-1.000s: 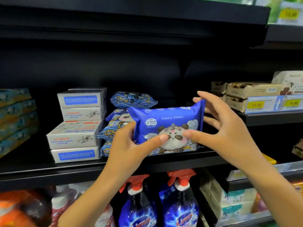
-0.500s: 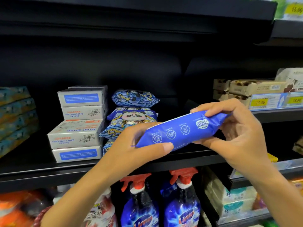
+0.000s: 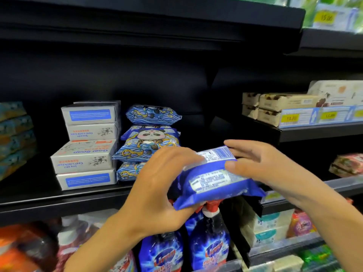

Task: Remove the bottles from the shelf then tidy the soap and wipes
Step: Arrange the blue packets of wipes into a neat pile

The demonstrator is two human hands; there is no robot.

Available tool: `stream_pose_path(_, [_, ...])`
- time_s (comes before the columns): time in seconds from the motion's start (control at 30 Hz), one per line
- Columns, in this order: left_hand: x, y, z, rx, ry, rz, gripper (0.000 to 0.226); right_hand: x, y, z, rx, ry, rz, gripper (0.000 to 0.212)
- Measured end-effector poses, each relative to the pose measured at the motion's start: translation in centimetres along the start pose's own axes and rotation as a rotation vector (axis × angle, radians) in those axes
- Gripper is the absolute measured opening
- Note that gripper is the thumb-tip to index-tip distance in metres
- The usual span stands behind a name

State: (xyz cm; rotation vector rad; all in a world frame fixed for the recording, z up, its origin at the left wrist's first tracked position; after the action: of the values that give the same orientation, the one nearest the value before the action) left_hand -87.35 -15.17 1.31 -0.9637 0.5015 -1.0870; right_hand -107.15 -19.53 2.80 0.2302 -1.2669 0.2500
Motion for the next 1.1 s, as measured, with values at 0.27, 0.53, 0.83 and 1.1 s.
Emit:
stream_pose_path(0.27, [0.1, 0.3, -0.8, 0.081, -0.206, -0.093, 0.068, -0.1, 0.9, 0.1, -0.016, -0.232, 0.2, 0.069])
stream_pose_path(0.53, [-0.3, -0.4, 0.6, -0.2, 0.553, 0.503, 0.075, 0.6, 2.9, -0.3, -0.177, -0.108, 0.685, 0.053])
stream_pose_path(0.83, [-0.5, 0.2, 0.1, -0.183, 0.587, 0.597, 0.053, 0.7, 3.0, -1.3, -0.125, 0.098, 0.793, 0.042])
stream_pose_path(1.1, [-0.1, 0.9, -0.4, -0.24, 0.411, 0.437, 0.054, 0.9, 3.7, 0.1, -0.09, 0.419, 0.519, 0.09])
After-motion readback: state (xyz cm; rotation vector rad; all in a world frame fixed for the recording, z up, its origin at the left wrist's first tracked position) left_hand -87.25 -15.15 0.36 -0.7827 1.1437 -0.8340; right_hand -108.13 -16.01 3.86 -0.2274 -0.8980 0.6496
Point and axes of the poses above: each hand's wrist, its own y-axis away from the middle knuckle, its own z-axis out of the back of the hand, x = y × z, the point moved 3 cm from there along -y, towards the middle knuckle, and after that the axes turned 15 degrees about -z, right-handed, at the moved point
